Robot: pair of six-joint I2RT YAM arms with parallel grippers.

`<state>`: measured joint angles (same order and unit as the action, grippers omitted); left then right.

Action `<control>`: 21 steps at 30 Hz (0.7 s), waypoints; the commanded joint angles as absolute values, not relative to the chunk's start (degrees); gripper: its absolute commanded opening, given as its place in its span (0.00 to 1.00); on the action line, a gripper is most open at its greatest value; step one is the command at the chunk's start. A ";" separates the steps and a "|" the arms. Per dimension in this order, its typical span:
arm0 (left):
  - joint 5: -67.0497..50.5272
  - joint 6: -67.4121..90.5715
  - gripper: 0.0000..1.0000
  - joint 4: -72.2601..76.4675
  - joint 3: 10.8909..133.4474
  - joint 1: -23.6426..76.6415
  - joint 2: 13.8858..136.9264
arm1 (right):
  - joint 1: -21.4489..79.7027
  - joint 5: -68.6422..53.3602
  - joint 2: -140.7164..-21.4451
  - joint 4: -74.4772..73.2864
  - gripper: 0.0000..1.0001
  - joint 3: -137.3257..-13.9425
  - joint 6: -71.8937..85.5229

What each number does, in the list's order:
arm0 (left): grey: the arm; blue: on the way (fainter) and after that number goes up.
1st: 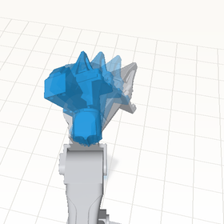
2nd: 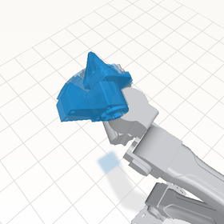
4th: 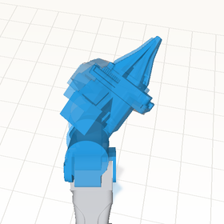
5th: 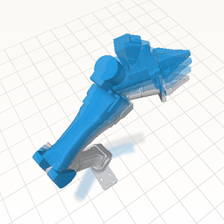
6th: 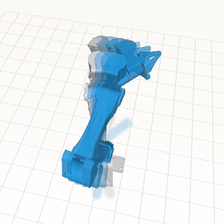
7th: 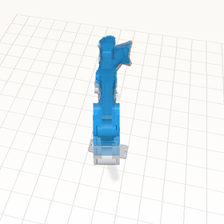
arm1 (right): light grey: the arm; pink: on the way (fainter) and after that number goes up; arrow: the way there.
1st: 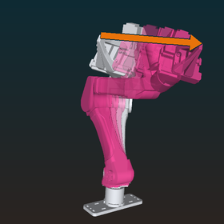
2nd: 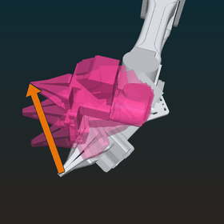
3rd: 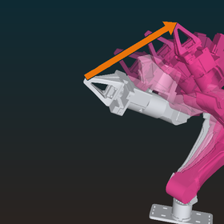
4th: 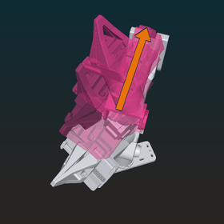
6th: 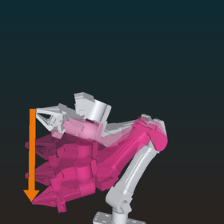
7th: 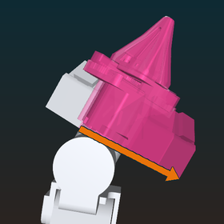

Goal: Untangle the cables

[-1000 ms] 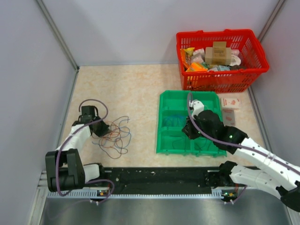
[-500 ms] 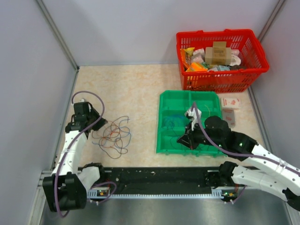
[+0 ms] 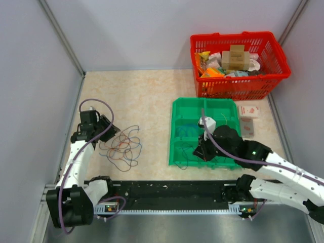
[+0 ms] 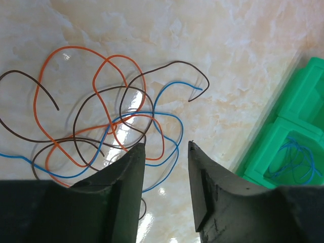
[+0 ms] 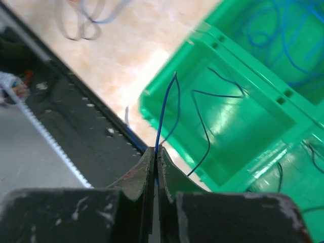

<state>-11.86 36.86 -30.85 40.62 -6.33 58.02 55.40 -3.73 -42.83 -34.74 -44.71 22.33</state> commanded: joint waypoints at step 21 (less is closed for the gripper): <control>-9.14 35.33 0.55 -31.56 40.87 -6.42 68.63 | 49.39 2.55 -72.34 -39.20 0.22 -54.75 18.99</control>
<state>-9.63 35.83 -31.68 39.00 -6.33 63.99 47.79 0.36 -74.13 -39.09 -52.95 21.12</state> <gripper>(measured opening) 0.562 0.033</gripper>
